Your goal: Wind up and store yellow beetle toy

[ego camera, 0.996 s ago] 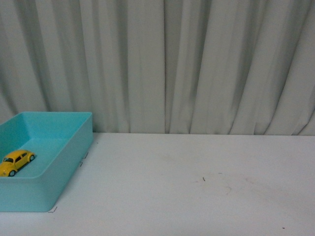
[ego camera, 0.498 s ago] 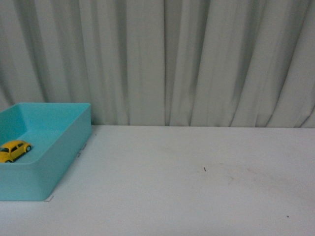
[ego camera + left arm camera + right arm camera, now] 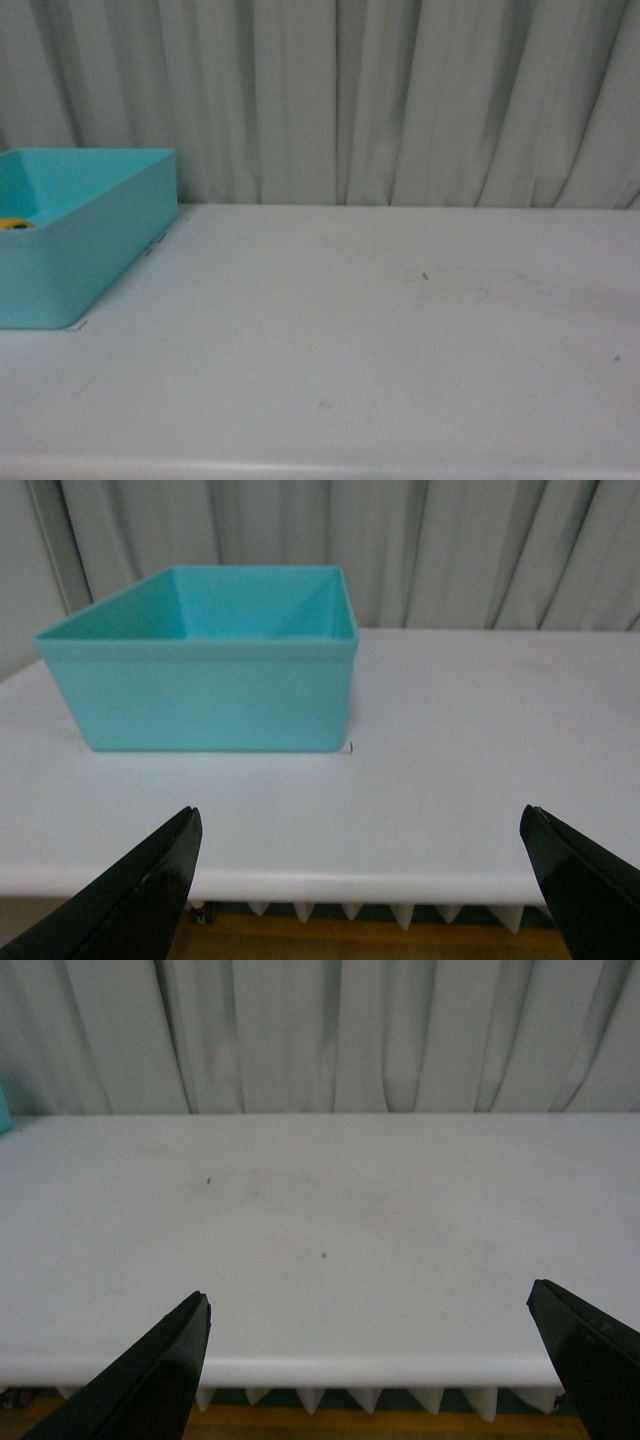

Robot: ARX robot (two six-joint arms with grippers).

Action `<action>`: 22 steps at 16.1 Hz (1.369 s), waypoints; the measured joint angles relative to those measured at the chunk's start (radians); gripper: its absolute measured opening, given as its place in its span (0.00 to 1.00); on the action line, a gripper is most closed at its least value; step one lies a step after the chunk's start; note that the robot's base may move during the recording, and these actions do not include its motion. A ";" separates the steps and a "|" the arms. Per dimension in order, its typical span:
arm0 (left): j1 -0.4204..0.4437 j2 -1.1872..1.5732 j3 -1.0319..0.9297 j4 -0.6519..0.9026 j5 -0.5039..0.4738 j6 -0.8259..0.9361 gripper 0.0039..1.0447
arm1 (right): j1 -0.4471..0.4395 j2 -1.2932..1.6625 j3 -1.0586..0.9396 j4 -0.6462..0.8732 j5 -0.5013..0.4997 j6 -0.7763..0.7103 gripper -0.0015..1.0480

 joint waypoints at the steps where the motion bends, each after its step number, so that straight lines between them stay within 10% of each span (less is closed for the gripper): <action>1: 0.000 0.000 0.000 0.000 -0.001 -0.001 0.94 | 0.000 0.000 0.000 0.001 0.001 0.000 0.94; 22: 0.000 0.000 0.000 -0.002 -0.001 -0.001 0.94 | 0.000 -0.001 0.000 0.000 0.000 0.003 0.94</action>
